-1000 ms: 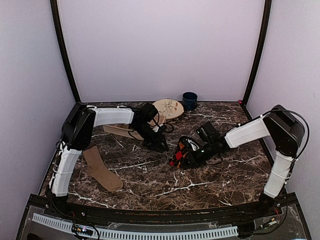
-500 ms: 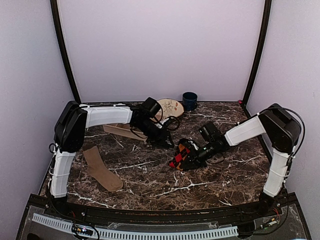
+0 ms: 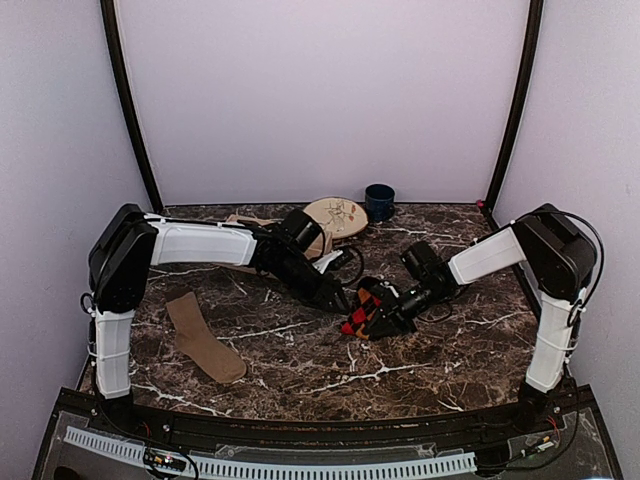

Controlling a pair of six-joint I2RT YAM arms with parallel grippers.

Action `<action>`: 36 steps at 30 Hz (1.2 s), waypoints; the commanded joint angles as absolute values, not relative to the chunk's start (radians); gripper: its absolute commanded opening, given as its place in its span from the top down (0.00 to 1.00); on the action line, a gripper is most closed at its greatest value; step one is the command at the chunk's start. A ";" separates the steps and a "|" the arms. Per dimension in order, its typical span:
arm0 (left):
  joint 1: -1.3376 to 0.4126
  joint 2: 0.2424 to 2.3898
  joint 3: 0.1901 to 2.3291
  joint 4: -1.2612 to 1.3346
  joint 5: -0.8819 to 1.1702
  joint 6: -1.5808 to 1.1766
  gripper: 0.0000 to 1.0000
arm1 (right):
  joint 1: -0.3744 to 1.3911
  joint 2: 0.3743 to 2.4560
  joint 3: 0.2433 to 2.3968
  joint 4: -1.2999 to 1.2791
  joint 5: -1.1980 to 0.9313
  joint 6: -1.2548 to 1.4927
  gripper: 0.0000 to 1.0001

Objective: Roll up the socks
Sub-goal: Roll the sock at the center of the board.

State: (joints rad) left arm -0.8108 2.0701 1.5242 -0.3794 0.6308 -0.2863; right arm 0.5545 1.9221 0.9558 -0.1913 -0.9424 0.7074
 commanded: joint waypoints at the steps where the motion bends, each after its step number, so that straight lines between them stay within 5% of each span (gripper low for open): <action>1: -0.841 2.041 1.524 -0.363 0.613 -0.227 0.58 | 0.544 1.940 0.965 -0.235 -0.974 0.687 1.00; 36: -0.930 2.196 1.681 -0.549 0.512 -0.130 0.61 | 0.546 1.916 0.770 0.087 -0.993 0.851 1.00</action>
